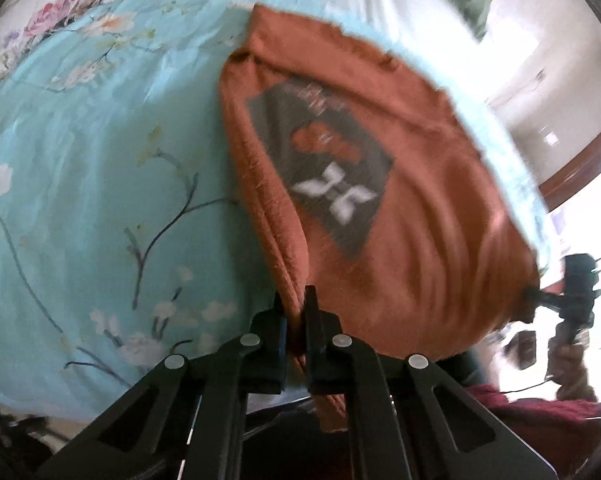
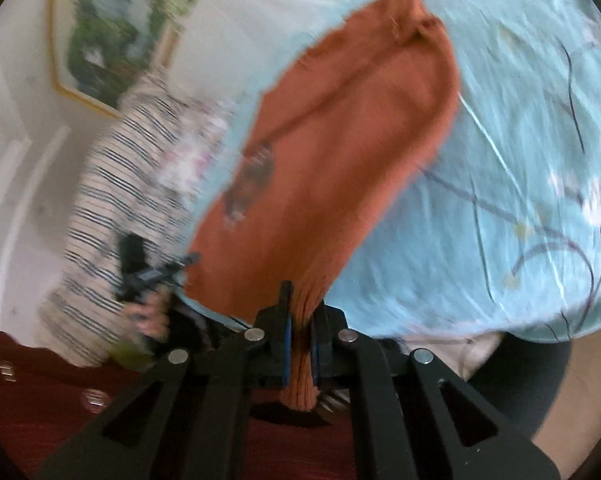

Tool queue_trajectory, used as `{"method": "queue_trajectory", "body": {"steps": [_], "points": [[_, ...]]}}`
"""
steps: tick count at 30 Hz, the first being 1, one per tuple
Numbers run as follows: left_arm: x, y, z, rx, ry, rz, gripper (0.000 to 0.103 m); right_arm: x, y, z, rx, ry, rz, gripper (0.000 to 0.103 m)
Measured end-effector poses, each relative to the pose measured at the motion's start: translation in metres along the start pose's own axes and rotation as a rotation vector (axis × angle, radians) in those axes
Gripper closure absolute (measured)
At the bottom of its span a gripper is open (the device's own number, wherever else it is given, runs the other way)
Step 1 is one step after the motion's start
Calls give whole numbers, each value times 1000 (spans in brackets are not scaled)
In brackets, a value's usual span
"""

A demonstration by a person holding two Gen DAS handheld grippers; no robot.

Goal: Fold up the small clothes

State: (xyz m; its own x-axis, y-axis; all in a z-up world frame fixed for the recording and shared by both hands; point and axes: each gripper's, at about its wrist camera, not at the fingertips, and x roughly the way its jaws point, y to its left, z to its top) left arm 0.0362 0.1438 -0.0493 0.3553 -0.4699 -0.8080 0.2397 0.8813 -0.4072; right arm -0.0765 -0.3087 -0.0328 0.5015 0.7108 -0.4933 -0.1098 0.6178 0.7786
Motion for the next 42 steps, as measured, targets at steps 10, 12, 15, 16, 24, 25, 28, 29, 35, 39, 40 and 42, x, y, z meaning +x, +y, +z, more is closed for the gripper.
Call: {"method": "queue_trajectory", "body": {"steps": [10, 12, 15, 16, 24, 25, 28, 29, 35, 39, 40, 42], "points": [[-17, -7, 32, -83, -194, -199, 99, -11, 11, 57, -4, -163, 85, 95], [-20, -12, 46, -90, -237, -207, 99, -12, 13, 79, -17, -198, 76, 95], [-25, -16, 70, -97, -302, -209, 99, -12, 14, 113, -39, -244, 43, 95], [-25, -17, 81, -98, -324, -201, 99, -12, 12, 127, -45, -261, 26, 95], [2, -13, 171, -146, -412, -171, 99, 9, -8, 230, -89, -335, -126, 95], [7, -11, 181, -154, -419, -166, 99, 15, -12, 243, -87, -335, -147, 95], [31, -3, 215, -188, -424, -154, 99, 33, -24, 272, -81, -328, -184, 95], [39, -2, 222, -193, -421, -144, 100, 38, -28, 281, -82, -325, -202, 95], [82, 10, 268, -207, -400, -84, 100, 62, -51, 325, -69, -327, -297, 95], [104, 24, 290, -237, -391, -67, 99, 88, -70, 335, -61, -262, -426, 95], [109, 27, 294, -239, -383, -60, 99, 94, -76, 335, -51, -245, -454, 95], [126, 31, 305, -243, -358, -36, 99, 102, -90, 333, -20, -223, -488, 95]]}}
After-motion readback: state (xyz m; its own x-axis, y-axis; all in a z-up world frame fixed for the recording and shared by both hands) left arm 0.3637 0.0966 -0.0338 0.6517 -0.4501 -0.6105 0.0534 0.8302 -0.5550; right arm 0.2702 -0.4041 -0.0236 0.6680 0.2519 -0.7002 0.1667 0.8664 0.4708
